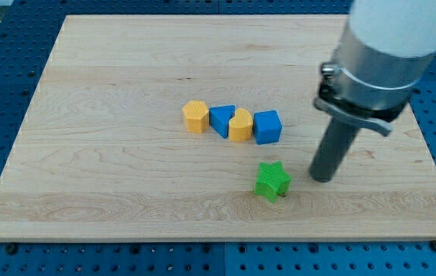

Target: Place the green circle on the right side of green star

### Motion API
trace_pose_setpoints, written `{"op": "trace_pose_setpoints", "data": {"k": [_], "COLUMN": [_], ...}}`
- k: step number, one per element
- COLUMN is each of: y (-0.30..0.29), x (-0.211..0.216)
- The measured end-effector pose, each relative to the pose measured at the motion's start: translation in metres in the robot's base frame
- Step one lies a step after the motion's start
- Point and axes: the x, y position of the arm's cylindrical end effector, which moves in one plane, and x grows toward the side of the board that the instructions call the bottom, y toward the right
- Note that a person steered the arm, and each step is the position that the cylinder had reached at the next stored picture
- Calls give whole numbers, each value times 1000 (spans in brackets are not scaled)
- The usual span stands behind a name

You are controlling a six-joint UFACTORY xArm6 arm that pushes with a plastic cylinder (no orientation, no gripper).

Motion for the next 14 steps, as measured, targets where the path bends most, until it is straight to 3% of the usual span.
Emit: {"op": "trace_pose_setpoints", "data": {"k": [3, 4, 6, 7, 9, 12, 14], "y": [-86, -46, 157, 199, 181, 69, 56], "x": [26, 23, 9, -38, -105, -158, -96]}}
